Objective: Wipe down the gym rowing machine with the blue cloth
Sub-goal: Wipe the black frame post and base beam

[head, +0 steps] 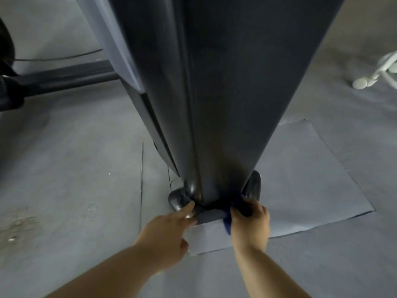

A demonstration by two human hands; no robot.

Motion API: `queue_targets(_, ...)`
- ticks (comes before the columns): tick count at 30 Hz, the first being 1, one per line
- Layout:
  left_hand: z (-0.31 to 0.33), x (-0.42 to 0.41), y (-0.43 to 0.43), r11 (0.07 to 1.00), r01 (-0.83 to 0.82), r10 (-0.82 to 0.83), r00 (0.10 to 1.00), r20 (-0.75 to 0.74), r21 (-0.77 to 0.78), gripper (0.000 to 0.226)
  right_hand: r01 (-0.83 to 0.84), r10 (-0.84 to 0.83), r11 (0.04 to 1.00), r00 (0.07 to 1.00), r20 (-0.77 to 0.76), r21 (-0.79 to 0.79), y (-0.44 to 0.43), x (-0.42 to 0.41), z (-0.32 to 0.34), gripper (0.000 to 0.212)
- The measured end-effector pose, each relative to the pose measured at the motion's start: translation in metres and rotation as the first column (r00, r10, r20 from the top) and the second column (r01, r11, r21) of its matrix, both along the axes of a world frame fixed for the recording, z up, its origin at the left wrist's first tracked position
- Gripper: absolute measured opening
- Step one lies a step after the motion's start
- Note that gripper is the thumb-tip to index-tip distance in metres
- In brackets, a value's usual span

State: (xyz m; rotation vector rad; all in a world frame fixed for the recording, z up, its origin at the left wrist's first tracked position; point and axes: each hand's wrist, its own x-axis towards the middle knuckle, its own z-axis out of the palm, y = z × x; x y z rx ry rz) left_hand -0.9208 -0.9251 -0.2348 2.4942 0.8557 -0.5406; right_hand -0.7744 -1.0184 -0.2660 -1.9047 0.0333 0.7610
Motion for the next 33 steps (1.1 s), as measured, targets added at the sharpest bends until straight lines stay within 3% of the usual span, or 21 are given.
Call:
queue_targets(2,0.0,-0.003,-0.003,0.996,-0.079,0.082,0.995,0.063,-0.038,0.065,-0.117,0.129,0.988,0.984,-0.121,0.103,0.004,-0.027,-0.002,0.012)
queue_targets(4,-0.005,-0.006,-0.008,0.965,-0.184,0.215,0.963,0.161,-0.186,0.063,-0.176,0.213,0.968,0.952,-0.219,0.178,0.007,-0.048,-0.01,0.014)
queue_targets(7,-0.014,-0.005,-0.018,0.786,-0.284,0.48,0.841,0.252,-0.549,0.072,-0.311,0.337,0.941,0.906,-0.255,0.135,0.001,-0.047,-0.015,0.018)
queue_targets(8,-0.017,0.001,-0.023,0.749,-0.283,0.524,0.807,0.274,-0.6,0.07,-0.322,0.365,0.928,0.887,-0.281,0.19,-0.005,-0.042,-0.017,0.02)
queue_targets(11,-0.026,0.022,-0.031,0.747,-0.466,0.641,0.694,0.328,-0.475,0.06,-0.454,0.511,0.851,0.832,-0.215,0.263,-0.027,-0.028,-0.012,0.022)
queue_targets(14,-0.028,0.038,-0.034,0.716,-0.594,0.697,0.634,0.334,-0.367,0.03,-0.536,0.537,0.844,0.843,-0.042,0.021,-0.025,-0.003,-0.004,0.028)
queue_targets(16,-0.024,0.039,-0.027,0.685,-0.654,0.724,0.566,0.394,-0.32,0.022,-0.397,0.412,0.911,0.893,0.179,-0.115,-0.027,0.016,-0.007,0.022)
queue_targets(18,-0.022,0.033,-0.007,0.601,-0.757,0.758,0.438,0.483,-0.257,0.019,-0.398,0.412,0.911,0.876,0.252,-0.106,-0.033,0.029,-0.007,0.036)
queue_targets(19,-0.024,0.03,0.007,0.552,-0.793,0.781,0.383,0.493,-0.259,0.019,-0.49,0.51,0.86,0.832,0.218,-0.139,-0.033,0.032,-0.004,0.05)
queue_targets(20,-0.026,0.028,0.022,0.536,-0.8,0.801,0.382,0.461,-0.268,0.021,-0.595,0.628,0.776,0.76,0.166,-0.208,-0.031,0.033,-0.003,0.063)
queue_targets(22,-0.033,0.028,0.039,0.619,-0.744,0.777,0.533,0.334,-0.253,0.025,-0.725,0.768,0.634,0.632,0.105,-0.27,-0.024,0.029,-0.001,0.08)
queue_targets(23,-0.037,0.03,0.04,0.652,-0.714,0.756,0.587,0.288,-0.256,0.028,-0.739,0.788,0.605,0.609,0.091,-0.296,-0.022,0.029,-0.001,0.084)
queue_targets(28,-0.038,0.025,0.002,0.653,-0.738,0.744,0.582,0.329,-0.17,0.043,-0.763,0.811,0.565,0.583,0.045,-0.312,-0.019,0.03,0.005,0.092)
queue_targets(31,-0.045,0.001,-0.03,0.758,-0.645,0.642,0.713,0.283,-0.094,0.024,-0.779,0.835,0.531,0.549,0.048,-0.334,-0.02,0.029,0.008,0.094)
queue_targets(33,-0.042,-0.001,-0.032,0.755,-0.649,0.64,0.695,0.328,-0.099,0.024,-0.788,0.844,0.518,0.534,0.047,-0.333,-0.022,0.031,0.007,0.094)
